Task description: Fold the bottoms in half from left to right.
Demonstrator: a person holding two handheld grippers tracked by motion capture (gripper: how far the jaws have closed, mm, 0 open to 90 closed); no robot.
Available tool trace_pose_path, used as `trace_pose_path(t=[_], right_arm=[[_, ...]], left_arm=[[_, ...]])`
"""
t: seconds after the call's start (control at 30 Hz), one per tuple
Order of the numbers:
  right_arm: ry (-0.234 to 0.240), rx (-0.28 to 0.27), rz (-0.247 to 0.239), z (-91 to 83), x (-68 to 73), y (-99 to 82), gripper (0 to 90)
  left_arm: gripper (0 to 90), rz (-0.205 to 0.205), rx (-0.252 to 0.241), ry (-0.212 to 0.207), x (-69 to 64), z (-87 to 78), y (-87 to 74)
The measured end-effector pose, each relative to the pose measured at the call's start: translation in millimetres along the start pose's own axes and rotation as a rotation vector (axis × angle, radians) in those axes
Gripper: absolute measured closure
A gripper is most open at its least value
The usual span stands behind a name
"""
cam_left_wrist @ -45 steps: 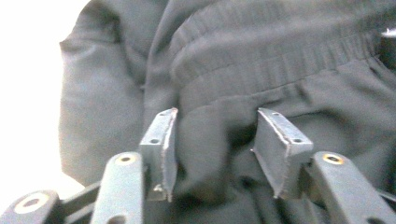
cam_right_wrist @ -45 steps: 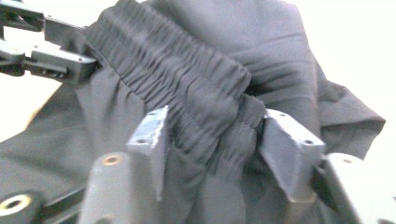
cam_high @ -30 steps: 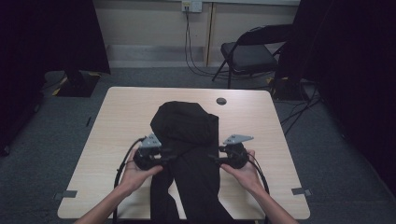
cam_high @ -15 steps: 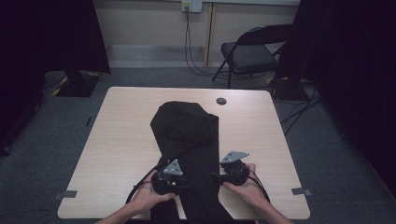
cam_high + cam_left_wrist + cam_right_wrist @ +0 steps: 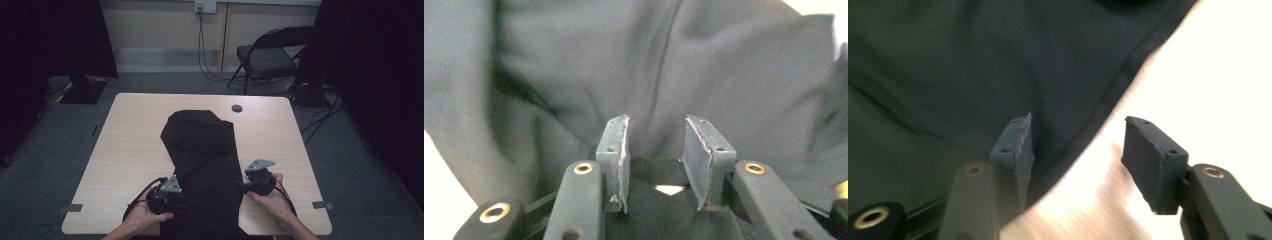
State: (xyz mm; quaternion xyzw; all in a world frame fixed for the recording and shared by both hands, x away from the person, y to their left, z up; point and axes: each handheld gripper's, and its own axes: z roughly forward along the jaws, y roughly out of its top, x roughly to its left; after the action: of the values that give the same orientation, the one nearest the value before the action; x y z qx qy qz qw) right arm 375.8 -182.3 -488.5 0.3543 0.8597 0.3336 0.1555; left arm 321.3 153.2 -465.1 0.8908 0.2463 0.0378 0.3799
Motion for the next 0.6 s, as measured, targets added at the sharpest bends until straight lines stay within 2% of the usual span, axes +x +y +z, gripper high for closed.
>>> trace_pose_path(t=[0.03,0.07,0.1,0.13,0.17,0.2,0.27,0.3,0.43,0.5,0.53,0.6], right_arm=[[0.000,0.000,0.000,0.0,0.0,0.0,44.5],[0.025,-0.053,0.007,-8.0,4.5,5.4,40.8],[0.039,-0.080,0.015,-11.3,7.3,8.4,39.6],[0.062,-0.106,0.019,-14.2,12.0,12.4,38.2],[0.091,-0.122,-0.001,-15.2,22.5,18.8,37.5],[0.102,-0.127,-0.009,-14.4,27.1,21.0,37.3],[0.126,-0.126,-0.033,-11.2,36.4,25.4,37.1],[0.132,-0.124,-0.042,-9.1,40.4,27.5,37.1],[0.162,-0.114,-0.060,-4.1,50.7,31.5,36.9],[0.178,-0.116,-0.072,-3.5,56.7,31.4,36.5],[0.187,-0.113,-0.077,-3.4,59.3,31.5,36.4],[0.206,-0.112,-0.094,-3.1,66.8,31.9,36.0]], left_arm=[[61.6,0.000,0.000,0.000,0.0,0.0,0.0],[61.6,-0.010,-0.026,0.006,1.7,-5.5,1.4],[61.0,-0.022,-0.061,0.031,4.9,-12.2,2.5],[59.3,-0.030,-0.076,0.057,7.6,-16.7,2.6],[54.3,-0.052,-0.088,0.080,12.6,-21.6,1.3],[51.7,-0.099,-0.092,0.113,21.7,-26.4,-4.2],[45.7,-0.112,-0.056,0.130,26.3,-27.1,-10.3],[42.8,-0.096,-0.029,0.134,27.7,-26.7,-14.0],[38.1,-0.110,-0.008,0.124,27.5,-22.4,-18.0],[38.4,-0.111,0.052,0.129,27.0,-13.2,-19.7],[40.5,-0.099,0.073,0.134,26.4,-9.3,-19.5],[54.8,-0.077,0.095,0.144,26.2,-4.2,-17.2]])
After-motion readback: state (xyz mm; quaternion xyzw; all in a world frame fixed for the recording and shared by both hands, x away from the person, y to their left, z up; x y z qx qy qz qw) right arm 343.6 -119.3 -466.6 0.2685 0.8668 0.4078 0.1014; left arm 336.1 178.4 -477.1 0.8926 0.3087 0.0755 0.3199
